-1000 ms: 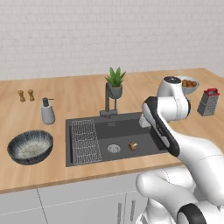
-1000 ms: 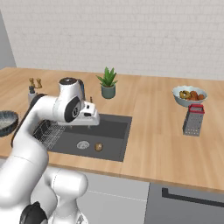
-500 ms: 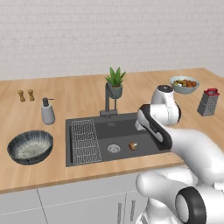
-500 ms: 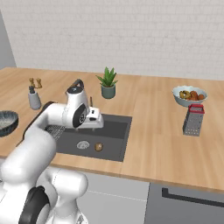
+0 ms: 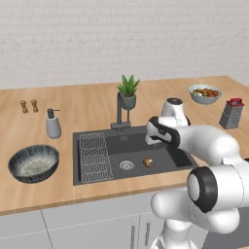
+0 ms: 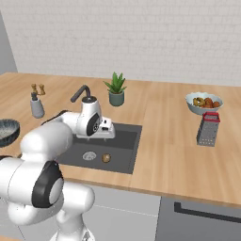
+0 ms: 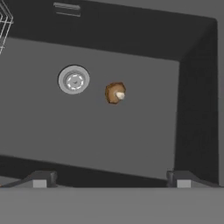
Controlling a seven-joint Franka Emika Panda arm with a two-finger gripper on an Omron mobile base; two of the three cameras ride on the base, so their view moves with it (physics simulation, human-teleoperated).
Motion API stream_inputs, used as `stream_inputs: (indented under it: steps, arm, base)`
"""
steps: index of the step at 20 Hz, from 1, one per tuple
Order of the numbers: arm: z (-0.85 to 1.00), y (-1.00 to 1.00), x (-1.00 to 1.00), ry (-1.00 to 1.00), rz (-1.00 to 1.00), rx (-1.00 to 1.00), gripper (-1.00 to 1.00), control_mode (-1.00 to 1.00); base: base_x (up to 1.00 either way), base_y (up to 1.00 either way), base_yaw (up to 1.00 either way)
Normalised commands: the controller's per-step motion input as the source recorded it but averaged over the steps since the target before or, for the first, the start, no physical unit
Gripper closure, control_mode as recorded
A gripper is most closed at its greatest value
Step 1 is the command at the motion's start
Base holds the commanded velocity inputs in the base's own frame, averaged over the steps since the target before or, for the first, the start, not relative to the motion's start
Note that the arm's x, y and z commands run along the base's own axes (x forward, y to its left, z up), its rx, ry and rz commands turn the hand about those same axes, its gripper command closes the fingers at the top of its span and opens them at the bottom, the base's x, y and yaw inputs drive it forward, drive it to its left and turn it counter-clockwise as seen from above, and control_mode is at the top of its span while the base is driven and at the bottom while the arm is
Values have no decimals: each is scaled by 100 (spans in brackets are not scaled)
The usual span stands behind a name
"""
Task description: Pick the mushroom from the sink and place it in the bowl. Then pick the bowl and place it in the microwave. Then close the microwave door and press the start button.
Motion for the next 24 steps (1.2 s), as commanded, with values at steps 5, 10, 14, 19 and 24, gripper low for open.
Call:
stream_inputs:
  steps: [5,10,14,19,24]
  arm:
    - [-26,0,2,0,0,1,-100,-100]
    - [-22,0,0,0,0,5,-100,-100]
    - [-35,0,1,0,0,4,-100,-100]
    - [-26,0,27,0,-5,1,-100,-100]
    - [-19,0,19,7,-3,2,-100,-100]
  base:
    - [0,0,0]
    - [0,0,0]
    - [0,0,0]
    - [0,0,0]
    - [0,0,0]
